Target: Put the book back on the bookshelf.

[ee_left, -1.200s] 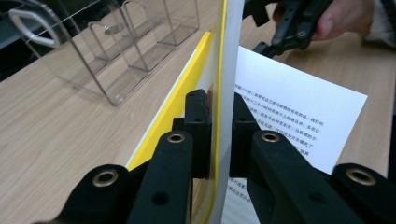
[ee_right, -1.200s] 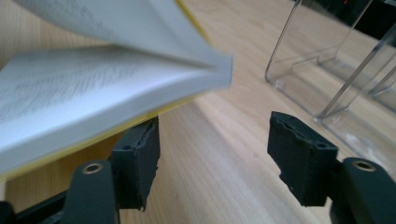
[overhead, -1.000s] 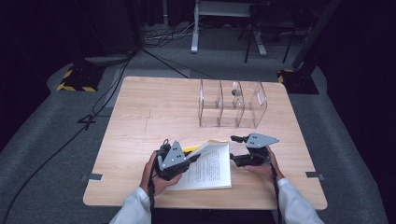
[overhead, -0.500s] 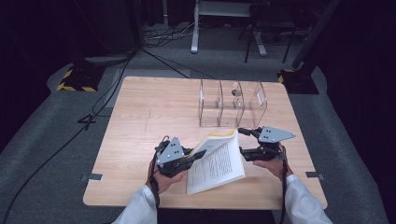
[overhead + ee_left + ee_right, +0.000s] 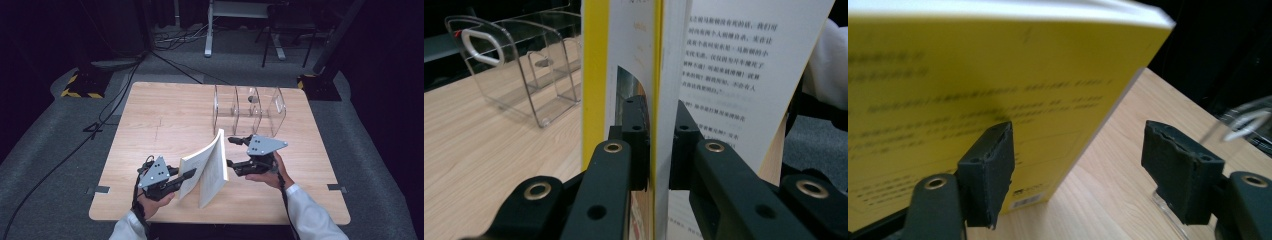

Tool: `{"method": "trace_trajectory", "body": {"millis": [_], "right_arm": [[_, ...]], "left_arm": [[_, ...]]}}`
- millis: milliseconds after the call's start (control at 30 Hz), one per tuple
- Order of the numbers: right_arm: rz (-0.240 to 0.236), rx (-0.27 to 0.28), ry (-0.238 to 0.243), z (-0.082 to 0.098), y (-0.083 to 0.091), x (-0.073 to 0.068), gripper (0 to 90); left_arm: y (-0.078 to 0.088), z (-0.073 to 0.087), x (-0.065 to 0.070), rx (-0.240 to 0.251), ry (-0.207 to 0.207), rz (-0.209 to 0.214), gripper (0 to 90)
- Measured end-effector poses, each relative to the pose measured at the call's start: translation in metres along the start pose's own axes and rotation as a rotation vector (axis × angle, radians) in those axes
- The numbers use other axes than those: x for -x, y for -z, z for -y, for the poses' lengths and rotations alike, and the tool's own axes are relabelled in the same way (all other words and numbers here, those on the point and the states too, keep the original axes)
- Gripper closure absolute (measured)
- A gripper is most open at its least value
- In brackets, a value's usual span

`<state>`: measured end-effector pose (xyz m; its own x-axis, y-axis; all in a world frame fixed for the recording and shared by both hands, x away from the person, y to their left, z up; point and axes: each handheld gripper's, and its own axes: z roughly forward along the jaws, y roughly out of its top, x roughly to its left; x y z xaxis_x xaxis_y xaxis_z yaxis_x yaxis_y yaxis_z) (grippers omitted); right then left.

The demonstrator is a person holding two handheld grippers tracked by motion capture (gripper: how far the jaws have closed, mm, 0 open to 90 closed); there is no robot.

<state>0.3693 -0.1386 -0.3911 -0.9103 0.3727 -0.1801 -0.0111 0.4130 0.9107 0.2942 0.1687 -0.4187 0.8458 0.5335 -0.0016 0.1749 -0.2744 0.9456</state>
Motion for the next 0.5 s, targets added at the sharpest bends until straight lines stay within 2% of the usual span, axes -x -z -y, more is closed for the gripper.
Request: {"method": "trace_trajectory", "body": {"millis": [267,400,500], "right_arm": [[-0.093,-0.032,0.006,0.006,-0.025,-0.032,28.9],[-0.104,-0.025,-0.008,0.013,-0.033,-0.043,29.6],[-0.109,-0.013,-0.021,0.018,-0.036,-0.047,30.7]], "left_arm": [[0.014,0.018,-0.001,0.003,0.043,0.001,78.7],[0.014,0.02,0.003,-0.017,0.011,0.026,72.3],[0.012,0.021,0.007,-0.041,-0.008,0.063,61.6]]}}
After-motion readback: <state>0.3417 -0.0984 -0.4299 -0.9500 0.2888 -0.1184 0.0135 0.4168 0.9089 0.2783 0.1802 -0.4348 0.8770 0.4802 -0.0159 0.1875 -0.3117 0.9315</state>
